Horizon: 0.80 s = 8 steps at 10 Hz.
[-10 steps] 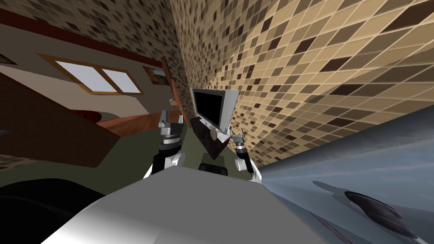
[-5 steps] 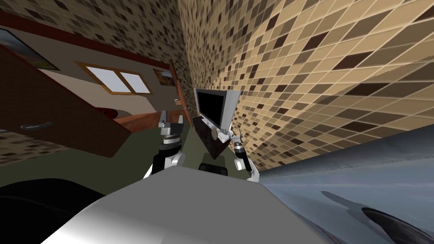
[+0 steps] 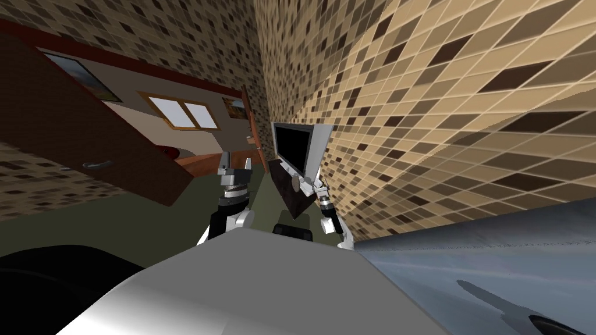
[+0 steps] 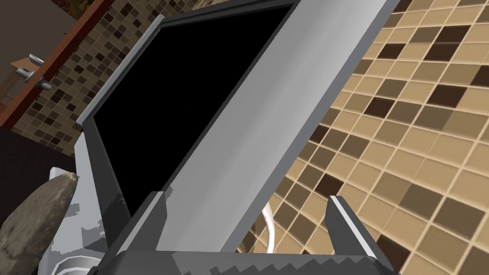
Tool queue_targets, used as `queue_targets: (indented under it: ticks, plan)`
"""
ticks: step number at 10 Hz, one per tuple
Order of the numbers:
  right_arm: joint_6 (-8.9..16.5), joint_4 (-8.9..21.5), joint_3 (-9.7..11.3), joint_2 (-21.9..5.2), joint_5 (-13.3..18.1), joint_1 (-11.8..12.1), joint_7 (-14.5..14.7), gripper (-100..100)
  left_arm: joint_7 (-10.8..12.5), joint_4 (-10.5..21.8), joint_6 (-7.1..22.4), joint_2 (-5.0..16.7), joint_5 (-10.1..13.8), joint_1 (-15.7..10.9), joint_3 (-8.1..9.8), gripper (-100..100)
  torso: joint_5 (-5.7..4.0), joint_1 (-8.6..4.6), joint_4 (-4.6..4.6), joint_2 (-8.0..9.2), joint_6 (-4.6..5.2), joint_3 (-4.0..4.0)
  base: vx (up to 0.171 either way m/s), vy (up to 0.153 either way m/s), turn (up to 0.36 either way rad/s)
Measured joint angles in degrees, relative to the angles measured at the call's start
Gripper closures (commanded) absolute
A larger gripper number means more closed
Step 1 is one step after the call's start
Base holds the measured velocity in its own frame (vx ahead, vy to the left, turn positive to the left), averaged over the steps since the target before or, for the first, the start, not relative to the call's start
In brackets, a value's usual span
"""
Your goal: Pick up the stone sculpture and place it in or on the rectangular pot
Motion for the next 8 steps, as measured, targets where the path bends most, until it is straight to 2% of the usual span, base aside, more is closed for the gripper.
queue_targets:
  ticks: [2,5,8]
  plan:
    - [0.3,1.9,0.8,-0.4,0.1,-0.8,-3.2,-100,0.0,0.0,0.0,0.0,0.0,0.0,0.0,0,-0.01,-0.03,0.01,0.03,0.02,0.02,-0.014,-0.033,0.027]
    - [0.0,4.5,1.6,-0.8,0.1,-1.8,-7.4,-100,0.0,0.0,0.0,0.0,0.0,0.0,0.0,0,0.01,0.03,0.0,0.0,0.02,0.0,-0.016,-0.032,0.195]
    - [0.0,8.6,2.9,-1.0,0.3,-3.6,-12.0,-100,0.0,0.0,0.0,0.0,0.0,0.0,0.0,0,0.0,0.01,0.0,-0.01,-0.01,-0.01,-0.013,-0.034,0.127]
